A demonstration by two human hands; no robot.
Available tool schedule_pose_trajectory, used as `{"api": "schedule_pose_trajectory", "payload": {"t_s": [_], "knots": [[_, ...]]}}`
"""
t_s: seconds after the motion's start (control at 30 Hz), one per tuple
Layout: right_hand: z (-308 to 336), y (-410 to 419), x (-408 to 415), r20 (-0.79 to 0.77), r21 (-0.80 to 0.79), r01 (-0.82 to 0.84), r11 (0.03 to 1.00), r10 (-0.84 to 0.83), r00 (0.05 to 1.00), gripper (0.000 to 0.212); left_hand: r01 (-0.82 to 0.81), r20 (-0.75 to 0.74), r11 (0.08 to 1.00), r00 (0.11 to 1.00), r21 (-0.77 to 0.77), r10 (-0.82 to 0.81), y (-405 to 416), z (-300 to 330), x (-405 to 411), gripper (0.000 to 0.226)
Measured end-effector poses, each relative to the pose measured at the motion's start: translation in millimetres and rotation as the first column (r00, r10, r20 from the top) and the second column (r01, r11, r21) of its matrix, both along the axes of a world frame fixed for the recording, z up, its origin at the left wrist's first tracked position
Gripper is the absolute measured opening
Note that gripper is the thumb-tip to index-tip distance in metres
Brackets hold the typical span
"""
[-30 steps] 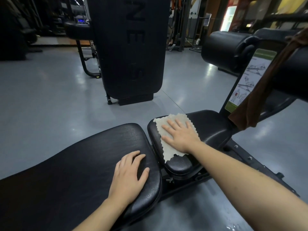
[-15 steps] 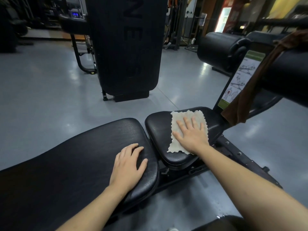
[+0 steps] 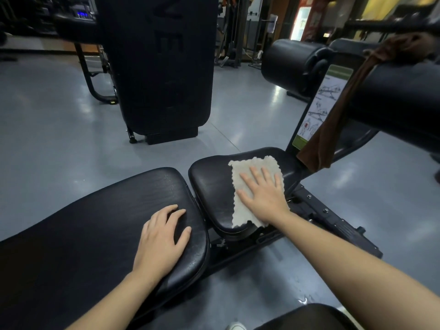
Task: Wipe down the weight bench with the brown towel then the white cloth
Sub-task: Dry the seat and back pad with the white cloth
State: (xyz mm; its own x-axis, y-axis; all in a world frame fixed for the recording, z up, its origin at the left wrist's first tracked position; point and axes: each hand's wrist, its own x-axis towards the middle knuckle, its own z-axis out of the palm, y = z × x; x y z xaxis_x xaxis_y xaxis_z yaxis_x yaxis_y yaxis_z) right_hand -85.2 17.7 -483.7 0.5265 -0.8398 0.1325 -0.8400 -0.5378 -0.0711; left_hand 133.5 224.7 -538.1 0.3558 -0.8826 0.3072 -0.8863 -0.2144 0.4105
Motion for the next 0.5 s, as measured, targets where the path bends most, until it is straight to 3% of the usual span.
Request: {"api": "schedule_pose_trajectory", "payload": {"t_s": [0.2,0.5], "knots": [[12,-55,-8,0.014,-0.012,0.195,0.981,-0.195,0.981,0.067,0.006,-0.006,1.000,1.000,-0.019,-0.007,-1,-2,1,0.057],[31,-85,3,-0.105,0.061,0.311,0.948,-0.304,0.947,0.070,0.008,-0.014,1.000,1.000,-0.029,-0.009,-1,-2,1,0.053]]}}
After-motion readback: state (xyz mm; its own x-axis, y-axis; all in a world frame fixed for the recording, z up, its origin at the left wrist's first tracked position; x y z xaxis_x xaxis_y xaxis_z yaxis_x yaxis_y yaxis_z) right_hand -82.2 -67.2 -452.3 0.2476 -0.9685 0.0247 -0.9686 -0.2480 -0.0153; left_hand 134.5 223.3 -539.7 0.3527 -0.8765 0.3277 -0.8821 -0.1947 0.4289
